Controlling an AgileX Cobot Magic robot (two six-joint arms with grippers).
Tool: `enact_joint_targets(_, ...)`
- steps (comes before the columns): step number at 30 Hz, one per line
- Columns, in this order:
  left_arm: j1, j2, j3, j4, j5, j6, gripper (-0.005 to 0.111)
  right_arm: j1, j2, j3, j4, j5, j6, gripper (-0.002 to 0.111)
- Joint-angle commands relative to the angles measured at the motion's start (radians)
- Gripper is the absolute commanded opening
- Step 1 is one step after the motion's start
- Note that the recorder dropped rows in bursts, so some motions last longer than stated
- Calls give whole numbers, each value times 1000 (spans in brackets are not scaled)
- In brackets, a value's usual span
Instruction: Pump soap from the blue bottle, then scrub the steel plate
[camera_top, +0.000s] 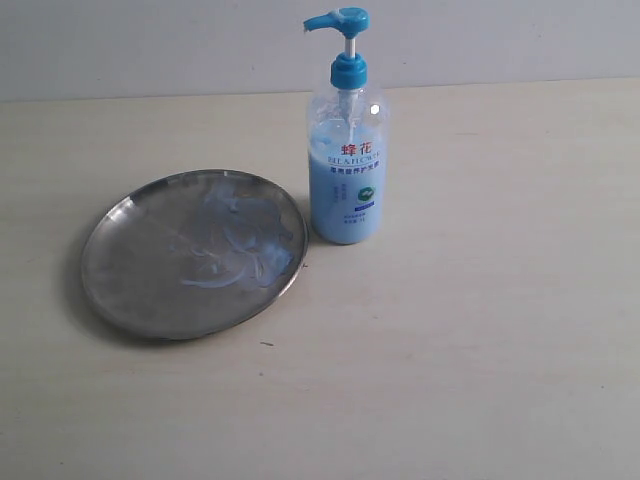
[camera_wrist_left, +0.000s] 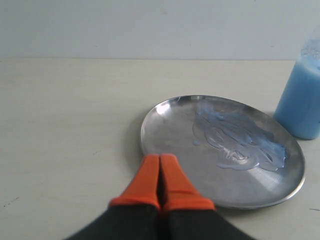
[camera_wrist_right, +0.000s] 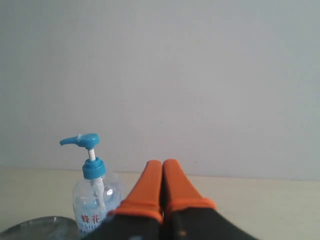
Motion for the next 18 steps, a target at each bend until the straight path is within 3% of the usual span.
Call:
enact_joint_targets(1, 3, -4, 2, 2, -6, 4, 0, 4, 4, -8, 7, -58, -9, 0)
enact_joint_targets(10, 3, -4, 2, 2, -6, 4, 0, 26, 116, -21, 7, 12, 15, 0)
enact_joint_targets(18, 3, -4, 2, 2, -6, 4, 0, 140, 334, -168, -139, 33, -96, 5)
